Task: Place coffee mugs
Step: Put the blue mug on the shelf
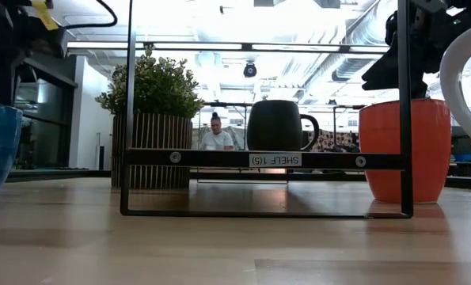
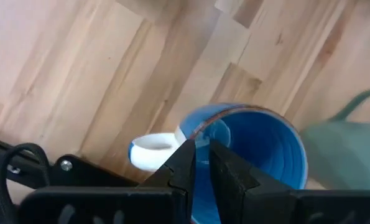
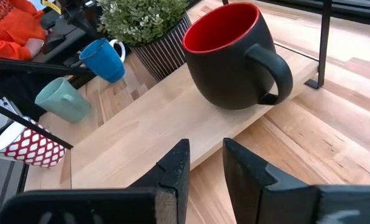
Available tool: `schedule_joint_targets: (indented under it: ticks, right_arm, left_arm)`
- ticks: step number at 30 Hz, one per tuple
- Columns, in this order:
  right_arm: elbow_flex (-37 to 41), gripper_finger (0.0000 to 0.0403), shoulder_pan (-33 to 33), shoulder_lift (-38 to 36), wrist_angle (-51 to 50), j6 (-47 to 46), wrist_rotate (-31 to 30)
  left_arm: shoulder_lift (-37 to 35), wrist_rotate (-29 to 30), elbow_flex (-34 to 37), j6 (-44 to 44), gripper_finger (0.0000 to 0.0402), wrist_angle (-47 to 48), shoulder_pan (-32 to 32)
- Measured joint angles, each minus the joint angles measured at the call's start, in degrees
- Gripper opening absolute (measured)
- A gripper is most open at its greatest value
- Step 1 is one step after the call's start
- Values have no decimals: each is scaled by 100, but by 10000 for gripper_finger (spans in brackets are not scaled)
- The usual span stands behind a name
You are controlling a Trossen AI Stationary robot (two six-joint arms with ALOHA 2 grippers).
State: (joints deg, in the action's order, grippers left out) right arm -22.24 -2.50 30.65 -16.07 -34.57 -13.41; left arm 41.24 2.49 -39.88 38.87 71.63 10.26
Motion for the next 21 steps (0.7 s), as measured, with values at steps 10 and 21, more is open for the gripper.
schedule_joint_targets:
  ticks: [10, 21]
  right_arm:
    - [0, 76, 0, 0, -37, -2, -6]
    - [-4, 76, 0, 2, -82, 2, 0]
  left_arm:
    - [458, -5, -4, -157, 35, -4, -4]
    - [865, -309, 9, -226, 35, 9, 2]
